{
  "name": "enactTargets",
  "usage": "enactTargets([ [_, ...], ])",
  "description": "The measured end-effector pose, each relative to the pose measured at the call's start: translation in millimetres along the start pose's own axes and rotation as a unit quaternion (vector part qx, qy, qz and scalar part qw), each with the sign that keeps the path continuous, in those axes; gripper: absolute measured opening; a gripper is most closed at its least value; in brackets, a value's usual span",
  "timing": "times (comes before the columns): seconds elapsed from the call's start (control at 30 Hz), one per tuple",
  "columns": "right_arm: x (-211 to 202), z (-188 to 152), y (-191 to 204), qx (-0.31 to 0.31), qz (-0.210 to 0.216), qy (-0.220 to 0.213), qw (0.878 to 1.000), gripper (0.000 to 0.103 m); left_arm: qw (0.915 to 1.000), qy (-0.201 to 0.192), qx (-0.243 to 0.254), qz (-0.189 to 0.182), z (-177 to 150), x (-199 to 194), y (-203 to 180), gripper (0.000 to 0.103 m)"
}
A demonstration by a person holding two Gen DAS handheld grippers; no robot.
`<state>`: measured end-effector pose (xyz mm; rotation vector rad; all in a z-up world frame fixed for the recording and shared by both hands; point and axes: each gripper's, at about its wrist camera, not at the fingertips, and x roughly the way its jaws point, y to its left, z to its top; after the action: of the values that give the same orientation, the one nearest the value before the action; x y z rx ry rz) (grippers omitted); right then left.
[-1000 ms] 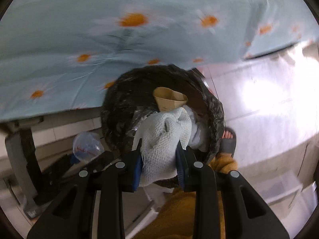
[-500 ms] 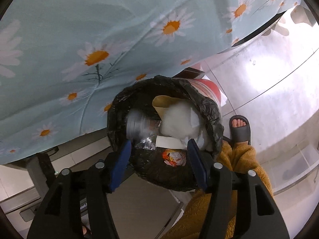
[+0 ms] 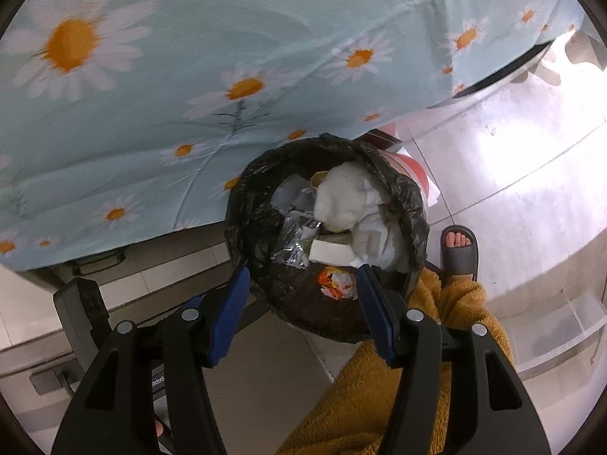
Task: Collect trash
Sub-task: 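Open both tools over the bin to drop the plastic and mesh bags, then raise both open tools from the bin up toward the counter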
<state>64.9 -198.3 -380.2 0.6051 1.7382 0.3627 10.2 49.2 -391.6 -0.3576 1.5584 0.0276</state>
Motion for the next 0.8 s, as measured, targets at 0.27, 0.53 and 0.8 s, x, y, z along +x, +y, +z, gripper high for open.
enactTargets([
  [0.27,-45.6,-16.2,23.0,-0.060,0.006,-0.032,0.998,0.059,0.9990,-0.044,-0.005,0.005,-19.3,-50.0,-6.1,0.089],
  [0.53,-80.8,-45.0,37.5,-0.121,-0.003,-0.054,0.991,0.066,0.9967,-0.080,-0.011,0.010,-33.9,-91.8,-14.8,0.089],
  [0.8,-123.5,-72.1,76.5,-0.213,-0.023,-0.114,0.970,0.070,0.9959,-0.089,0.002,-0.015,-42.7,-129.7,-25.5,0.089],
])
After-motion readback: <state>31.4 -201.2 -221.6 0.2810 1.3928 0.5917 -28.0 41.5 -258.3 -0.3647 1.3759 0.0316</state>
